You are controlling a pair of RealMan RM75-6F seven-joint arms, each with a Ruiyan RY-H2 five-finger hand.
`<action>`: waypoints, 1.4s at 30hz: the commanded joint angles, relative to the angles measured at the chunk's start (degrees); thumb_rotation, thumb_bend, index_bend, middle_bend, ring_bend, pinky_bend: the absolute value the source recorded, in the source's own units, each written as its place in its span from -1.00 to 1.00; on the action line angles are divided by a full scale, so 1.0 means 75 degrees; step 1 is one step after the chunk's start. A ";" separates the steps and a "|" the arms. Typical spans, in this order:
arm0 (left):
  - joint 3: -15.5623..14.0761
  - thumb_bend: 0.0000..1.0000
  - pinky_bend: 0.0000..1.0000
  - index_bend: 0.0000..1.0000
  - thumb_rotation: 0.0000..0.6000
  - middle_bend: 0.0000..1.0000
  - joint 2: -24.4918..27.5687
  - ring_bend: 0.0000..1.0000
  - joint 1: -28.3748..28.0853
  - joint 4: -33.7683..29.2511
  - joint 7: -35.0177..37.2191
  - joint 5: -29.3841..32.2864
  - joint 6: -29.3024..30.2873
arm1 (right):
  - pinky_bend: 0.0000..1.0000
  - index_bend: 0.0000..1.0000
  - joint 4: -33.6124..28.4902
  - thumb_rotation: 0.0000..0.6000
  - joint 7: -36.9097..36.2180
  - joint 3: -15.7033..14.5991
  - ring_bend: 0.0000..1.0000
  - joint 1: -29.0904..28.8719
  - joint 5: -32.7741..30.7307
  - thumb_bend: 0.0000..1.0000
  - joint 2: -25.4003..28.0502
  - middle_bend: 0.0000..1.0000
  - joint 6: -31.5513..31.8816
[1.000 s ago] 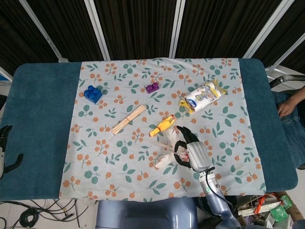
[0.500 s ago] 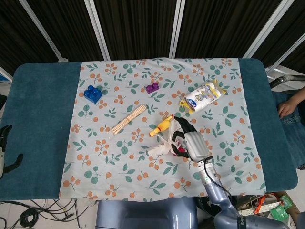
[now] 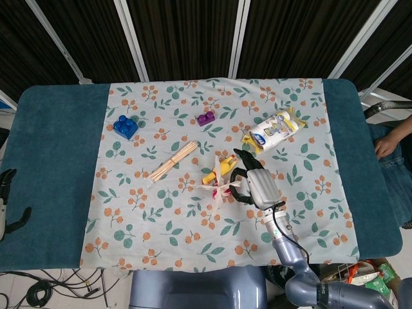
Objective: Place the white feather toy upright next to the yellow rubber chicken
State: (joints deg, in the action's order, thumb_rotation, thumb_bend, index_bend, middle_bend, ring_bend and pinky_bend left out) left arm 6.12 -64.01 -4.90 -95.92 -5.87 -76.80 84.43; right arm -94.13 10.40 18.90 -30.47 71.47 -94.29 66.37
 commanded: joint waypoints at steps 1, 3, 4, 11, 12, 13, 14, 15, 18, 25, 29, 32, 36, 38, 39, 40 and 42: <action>-0.0001 -0.37 -0.90 -0.93 1.00 -0.88 -0.0001 -0.98 0.0000 0.0002 -0.0001 0.0003 -0.0002 | -0.70 0.26 0.0028 1.00 -0.0041 -0.0050 -0.91 0.0026 -0.0058 -0.30 0.0031 -0.90 0.0028; 0.0000 -0.37 -0.90 -0.93 1.00 -0.88 -0.0002 -0.98 -0.0002 0.0003 -0.0003 0.0006 -0.0006 | -0.70 0.26 0.0062 1.00 -0.0082 -0.0110 -0.91 0.0061 -0.0081 -0.30 0.0055 -0.90 0.0055; 0.0001 -0.37 -0.90 -0.93 1.00 -0.88 -0.0003 -0.98 -0.0004 0.0004 -0.0007 0.0007 -0.0007 | -0.70 0.26 0.0078 1.00 -0.0126 -0.0138 -0.91 0.0078 -0.0092 -0.30 0.0062 -0.90 0.0069; 0.0000 -0.37 -0.90 -0.93 1.00 -0.88 -0.0013 -0.98 -0.0004 0.0000 -0.0037 0.0010 -0.0002 | -0.70 0.26 0.0276 1.00 -0.0489 -0.0268 -0.91 0.0131 -0.0177 -0.30 0.0086 -0.90 0.0029; 0.0002 -0.37 -0.90 -0.93 1.00 -0.88 -0.0013 -0.98 -0.0004 0.0001 -0.0040 0.0013 -0.0002 | -0.70 0.26 0.0306 1.00 -0.0535 -0.0281 -0.91 0.0136 -0.0178 -0.30 0.0088 -0.90 0.0032; 0.0004 -0.37 -0.90 -0.93 1.00 -0.88 -0.0015 -0.98 -0.0006 0.0001 -0.0041 0.0016 -0.0003 | -0.70 0.26 0.0330 1.00 -0.0567 -0.0294 -0.91 0.0139 -0.0174 -0.30 0.0091 -0.90 0.0041; 0.0005 -0.37 -0.90 -0.93 1.00 -0.88 -0.0016 -0.98 -0.0006 0.0001 -0.0043 0.0020 -0.0003 | -0.70 0.26 0.0351 1.00 -0.0595 -0.0311 -0.91 0.0146 -0.0170 -0.30 0.0098 -0.90 0.0049; 0.0005 -0.37 -0.90 -0.93 1.00 -0.88 -0.0016 -0.98 -0.0006 0.0002 -0.0045 0.0023 -0.0005 | -0.70 0.23 0.0360 1.00 -0.0616 -0.0326 -0.91 0.0150 -0.0165 -0.30 0.0109 -0.90 0.0056; 0.0003 -0.37 -0.90 -0.93 1.00 -0.88 -0.0016 -0.98 -0.0008 0.0001 -0.0052 0.0021 -0.0008 | -0.70 -0.07 0.0361 1.00 -0.0654 -0.0362 -0.92 0.0172 -0.0145 -0.31 0.0148 -0.90 0.0098; -0.0006 -0.37 -0.90 -0.93 1.00 -0.88 -0.0004 -0.98 -0.0013 -0.0009 -0.0075 0.0034 -0.0034 | -0.70 -0.81 0.0287 1.00 -0.0759 -0.0590 -0.92 0.0265 0.0168 -0.51 0.0382 -0.93 0.0218; -0.0006 -0.37 -0.90 -0.93 1.00 -0.88 -0.0015 -0.98 -0.0011 -0.0004 -0.0087 0.0026 -0.0019 | -0.70 -1.00 0.0238 1.00 -0.0858 -0.0687 -0.92 0.0317 0.0311 -0.59 0.0552 -0.95 0.0254; -0.0004 -0.37 -0.90 -0.93 1.00 -0.88 -0.0020 -0.98 -0.0012 -0.0004 -0.0102 0.0020 -0.0008 | -0.70 -1.00 0.0156 1.00 -0.0853 -0.0737 -0.92 0.0335 0.0321 -0.60 0.0684 -0.96 0.0225; -0.0001 -0.37 -0.90 -0.93 1.00 -0.88 -0.0023 -0.98 -0.0010 -0.0005 -0.0106 0.0030 -0.0007 | -0.70 -1.00 -0.0128 1.00 -0.0799 -0.0770 -0.92 0.0442 0.0461 -0.60 0.1011 -0.96 0.0400; 0.0001 -0.37 -0.90 -0.93 1.00 -0.88 -0.0023 -0.98 -0.0010 -0.0002 -0.0103 0.0029 -0.0004 | -0.70 -1.00 -0.0371 1.00 -0.0796 -0.0778 -0.92 0.0547 0.0509 -0.60 0.1290 -0.96 0.0517; 0.0000 -0.37 -0.90 -0.93 1.00 -0.88 -0.0023 -0.98 -0.0010 -0.0002 -0.0100 0.0030 -0.0005 | -0.70 -1.00 -0.0549 1.00 -0.0791 -0.0791 -0.92 0.0622 0.0519 -0.60 0.1502 -0.96 0.0567; 0.0000 -0.37 -0.90 -0.93 1.00 -0.88 -0.0022 -0.98 -0.0009 -0.0001 -0.0098 0.0030 -0.0005 | -0.70 -1.00 -0.0670 1.00 -0.0771 -0.0798 -0.92 0.0684 0.0505 -0.60 0.1670 -0.96 0.0607; -0.0001 -0.37 -0.90 -0.93 1.00 -0.88 -0.0020 -0.98 -0.0012 -0.0004 -0.0094 0.0020 -0.0005 | -0.70 -1.00 -0.1027 1.00 -0.0715 -0.0829 -0.92 0.0876 0.0487 -0.60 0.2180 -0.96 0.0732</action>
State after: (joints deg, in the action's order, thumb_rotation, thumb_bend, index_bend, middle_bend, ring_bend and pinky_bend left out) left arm 6.11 -64.17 -4.99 -95.94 -6.58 -76.64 84.39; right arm -98.73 4.57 12.99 -25.69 75.02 -81.84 70.48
